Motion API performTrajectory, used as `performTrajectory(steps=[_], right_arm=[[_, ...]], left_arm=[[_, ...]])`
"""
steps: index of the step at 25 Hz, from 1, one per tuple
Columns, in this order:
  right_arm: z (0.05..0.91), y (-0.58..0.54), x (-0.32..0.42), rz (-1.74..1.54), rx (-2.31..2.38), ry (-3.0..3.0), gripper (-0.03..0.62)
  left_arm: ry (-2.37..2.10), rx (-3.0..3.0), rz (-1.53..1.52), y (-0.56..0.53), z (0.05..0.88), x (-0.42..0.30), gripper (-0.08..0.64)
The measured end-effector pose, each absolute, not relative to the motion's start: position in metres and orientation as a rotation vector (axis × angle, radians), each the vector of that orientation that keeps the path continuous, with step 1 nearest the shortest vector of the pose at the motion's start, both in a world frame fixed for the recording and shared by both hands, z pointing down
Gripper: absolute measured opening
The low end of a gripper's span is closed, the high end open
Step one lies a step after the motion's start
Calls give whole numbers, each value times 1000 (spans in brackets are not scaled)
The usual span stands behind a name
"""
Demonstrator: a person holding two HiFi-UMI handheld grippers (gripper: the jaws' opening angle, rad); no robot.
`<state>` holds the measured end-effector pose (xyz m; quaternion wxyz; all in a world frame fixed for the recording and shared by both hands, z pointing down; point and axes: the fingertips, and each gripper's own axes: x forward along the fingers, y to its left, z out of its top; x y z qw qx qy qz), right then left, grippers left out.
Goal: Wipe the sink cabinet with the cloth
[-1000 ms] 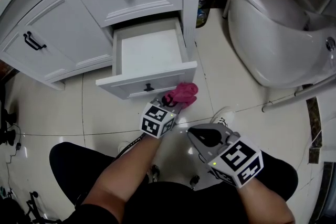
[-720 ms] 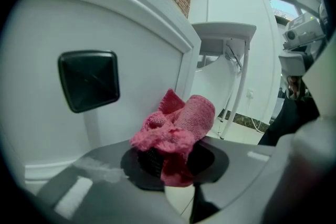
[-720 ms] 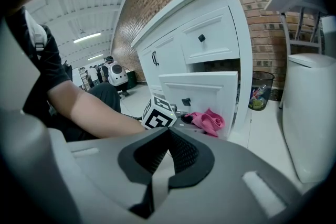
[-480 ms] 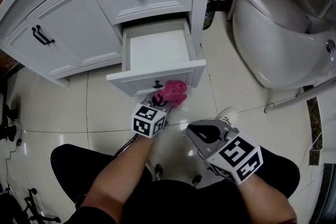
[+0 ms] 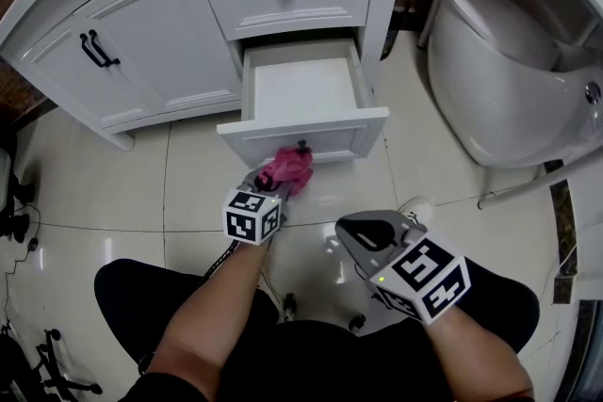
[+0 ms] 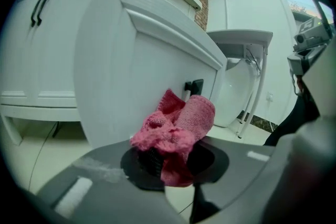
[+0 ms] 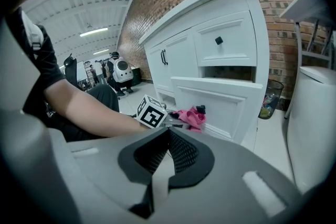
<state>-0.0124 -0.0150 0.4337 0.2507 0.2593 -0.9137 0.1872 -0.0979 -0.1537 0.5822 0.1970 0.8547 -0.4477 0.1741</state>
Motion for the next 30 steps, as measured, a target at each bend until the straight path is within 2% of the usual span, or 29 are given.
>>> performTrajectory(steps=[19,24,30], right_arm=[[431,-9,-24,435,707,-2471,6],[428,-11,-20,427,736,-2466,6],[398,-24,-13,370,831,-2518,6]], left_arm=[[-1486,2109,323,-138,573,-197,86],[-1441,2065,200,-133,553,-198,86],[-1313,2134,257,-120,504,-186,86]])
